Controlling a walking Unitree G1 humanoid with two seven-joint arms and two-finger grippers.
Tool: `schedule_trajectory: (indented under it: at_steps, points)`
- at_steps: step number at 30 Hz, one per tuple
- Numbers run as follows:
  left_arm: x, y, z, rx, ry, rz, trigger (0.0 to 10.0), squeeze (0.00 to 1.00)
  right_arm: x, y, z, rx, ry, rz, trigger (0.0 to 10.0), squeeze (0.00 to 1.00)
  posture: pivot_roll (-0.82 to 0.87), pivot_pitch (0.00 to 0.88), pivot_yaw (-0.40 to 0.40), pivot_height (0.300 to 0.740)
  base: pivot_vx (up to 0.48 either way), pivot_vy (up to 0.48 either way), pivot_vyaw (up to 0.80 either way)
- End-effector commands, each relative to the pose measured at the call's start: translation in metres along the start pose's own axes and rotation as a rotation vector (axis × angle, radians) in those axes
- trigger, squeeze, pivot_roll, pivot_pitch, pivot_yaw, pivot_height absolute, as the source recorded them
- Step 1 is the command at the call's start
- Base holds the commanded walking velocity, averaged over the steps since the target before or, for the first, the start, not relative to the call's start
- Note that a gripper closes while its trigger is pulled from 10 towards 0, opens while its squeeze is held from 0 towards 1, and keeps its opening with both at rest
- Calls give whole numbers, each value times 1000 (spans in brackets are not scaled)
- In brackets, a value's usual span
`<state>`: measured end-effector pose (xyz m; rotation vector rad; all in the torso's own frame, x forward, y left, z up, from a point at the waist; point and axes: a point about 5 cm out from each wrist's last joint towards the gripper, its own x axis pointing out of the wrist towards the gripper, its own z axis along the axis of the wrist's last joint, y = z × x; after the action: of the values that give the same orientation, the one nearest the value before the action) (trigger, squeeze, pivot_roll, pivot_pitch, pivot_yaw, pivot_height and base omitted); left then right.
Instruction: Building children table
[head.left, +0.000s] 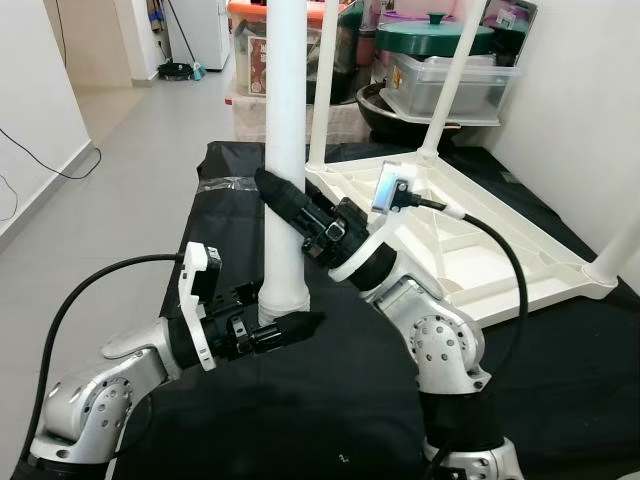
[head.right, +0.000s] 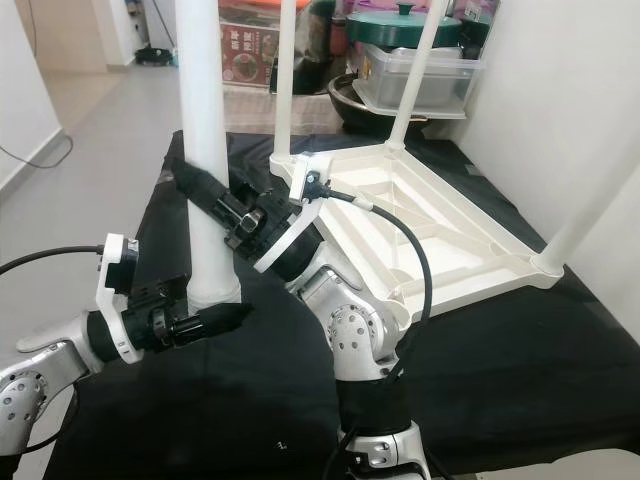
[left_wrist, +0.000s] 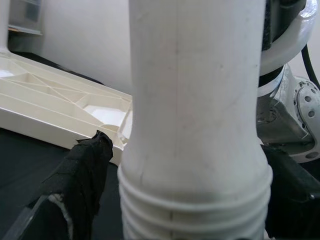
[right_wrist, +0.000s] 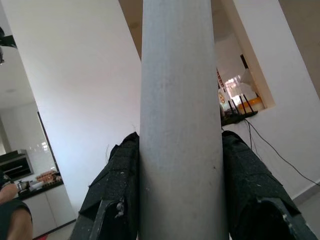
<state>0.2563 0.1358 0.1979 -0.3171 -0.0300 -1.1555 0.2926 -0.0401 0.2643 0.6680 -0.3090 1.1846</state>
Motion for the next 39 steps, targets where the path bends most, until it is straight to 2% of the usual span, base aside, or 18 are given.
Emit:
schedule_trajectory:
  at_steps: [1, 2, 3, 4, 5, 20, 21, 22, 23, 24, 25, 26, 27, 28, 29, 35, 39]
  points:
    - [3, 0, -3, -27, 8, -24, 9608, 0, 1, 6, 2, 10, -23, 18, 0, 0, 63, 0, -72, 740, 0, 0, 0]
    - [3, 0, -3, -27, 8, -24, 9608, 0, 1, 6, 2, 10, -23, 18, 0, 0, 63, 0, -72, 740, 0, 0, 0]
    - [5, 0, -5, -31, 6, -26, 8235, 0, 2, 7, 2, 10, -24, 22, 0, 0, 60, 0, -71, 740, 0, 0, 0]
    - [6, 0, -5, -33, 3, -30, 3725, 0, 3, 8, 2, 8, -22, 25, 0, 0, 61, 0, -72, 740, 0, 0, 0]
    - [6, -1, -5, -36, 0, -32, 0, 0, 3, 9, 1, 7, -19, 25, 0, 0, 63, 0, -73, 740, 0, 0, 0]
    - [0, -1, -10, -21, 11, -23, 0, 0, 3, 2, 2, -32, 4, -44, 0, 0, 66, 0, -76, 740, 0, 0, 0]
    - [-1, 0, -10, 3, 22, -6, 0, 0, 2, 0, 0, -43, 37, -57, 10000, 0, 71, 0, -80, 740, 0, 0, 0]
    - [-1, 0, -10, 3, 22, -6, 0, 0, 2, 0, 0, -43, 37, -57, 10000, 0, 71, 0, -80, 740, 0, 0, 0]
    - [-2, 2, -9, 29, 36, 13, 0, 0, 0, -4, -1, -52, 63, -83, 10000, 165, 74, 0, -81, 740, 0, 0, 0]
    - [-2, 2, -9, 29, 36, 13, 0, 0, 0, -4, -1, -52, 63, -83, 10000, 165, 74, 0, -81, 740, 0, 0, 0]
    - [-6, 3, -8, 81, 79, 44, 8980, 0, -5, -7, -1, -81, 108, -103, 10000, 1000, 76, 0, -82, 740, 0, 0, 0]
    - [-9, 4, -8, 117, 109, 64, 8980, 0, -8, -10, -1, -101, 139, -116, 10000, 1000, 76, 0, -82, 740, 0, 0, 0]
    - [-9, 4, -8, 117, 109, 64, 8980, 0, -8, -10, -1, -101, 139, -116, 10000, 1000, 76, 0, -82, 740, 0, 0, 0]
    - [-13, 5, -8, 150, 142, 83, 10000, 0, -12, -12, 0, -127, 167, -126, 10000, 831, 76, 0, -82, 740, 0, 0, 0]
    - [-18, 6, -9, 183, 179, 106, 10000, 0, -15, -13, 1, -158, 200, -133, 10000, 0, 76, 0, -82, 740, 0, 0, 0]
    - [-27, 8, -11, 247, 250, 148, 10000, 0, -22, -15, 3, -189, 247, -146, 10000, 0, 77, 0, -86, 740, 0, 0, 0]
    - [-28, 10, -17, 279, 279, 168, 10000, 0, -21, -13, 3, -148, 235, -160, 10000, 0, 76, 0, -90, 740, 0, 0, 0]
